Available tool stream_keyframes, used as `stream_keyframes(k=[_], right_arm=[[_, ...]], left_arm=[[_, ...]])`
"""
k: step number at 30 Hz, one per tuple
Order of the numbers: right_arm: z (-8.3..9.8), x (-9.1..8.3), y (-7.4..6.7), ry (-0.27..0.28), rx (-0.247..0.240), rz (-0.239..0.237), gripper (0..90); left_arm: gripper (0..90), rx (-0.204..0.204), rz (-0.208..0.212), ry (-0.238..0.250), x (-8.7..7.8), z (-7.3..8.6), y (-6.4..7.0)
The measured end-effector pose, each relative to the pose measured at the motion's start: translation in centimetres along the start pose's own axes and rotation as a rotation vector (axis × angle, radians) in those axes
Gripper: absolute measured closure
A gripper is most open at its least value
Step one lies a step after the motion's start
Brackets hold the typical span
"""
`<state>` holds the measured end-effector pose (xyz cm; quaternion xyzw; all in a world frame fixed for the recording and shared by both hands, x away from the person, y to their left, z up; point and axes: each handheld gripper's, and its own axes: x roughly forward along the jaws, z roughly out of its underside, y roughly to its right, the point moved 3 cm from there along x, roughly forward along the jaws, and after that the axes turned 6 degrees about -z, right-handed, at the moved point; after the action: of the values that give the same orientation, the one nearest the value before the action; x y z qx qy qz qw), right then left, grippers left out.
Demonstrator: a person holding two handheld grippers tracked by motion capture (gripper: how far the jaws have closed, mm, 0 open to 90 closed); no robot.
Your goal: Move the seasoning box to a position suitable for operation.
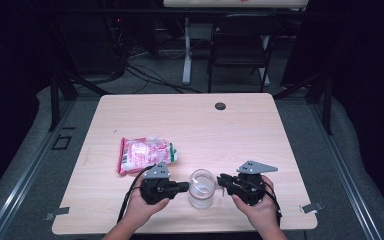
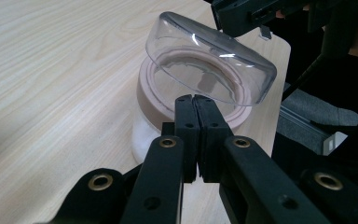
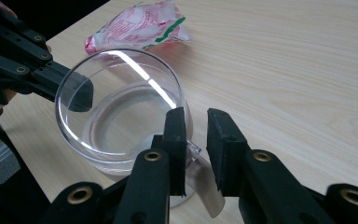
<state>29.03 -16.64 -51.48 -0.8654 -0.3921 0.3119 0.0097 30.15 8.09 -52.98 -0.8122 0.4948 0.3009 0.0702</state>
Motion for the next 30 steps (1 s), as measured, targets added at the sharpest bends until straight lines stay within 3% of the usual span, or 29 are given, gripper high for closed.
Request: stream_keyframes(k=[5,12,21,30], right_arm=[[-0.1,-0.1,-0.2,-0.013,-0.009,0.014,75.2],[-0.1,-0.9,-1.7,-0.005,-0.039,-0.011,63.1],[0.0,-1.1,-4.2,-0.020,-0.139,-0.015,55.2],[-0.1,-0.5,-5.0,-0.034,-0.189,0.014,48.1]], left_arm=[[88.7,0.008,-0.001,-0.001,-0.1,-0.2,0.0],[87.0,0.021,-0.009,-0.007,-0.1,-0.6,0.2],[81.8,0.042,-0.020,-0.021,-0.2,-1.5,0.7],[74.7,0.009,-0.024,-0.030,-0.1,-2.4,0.6]])
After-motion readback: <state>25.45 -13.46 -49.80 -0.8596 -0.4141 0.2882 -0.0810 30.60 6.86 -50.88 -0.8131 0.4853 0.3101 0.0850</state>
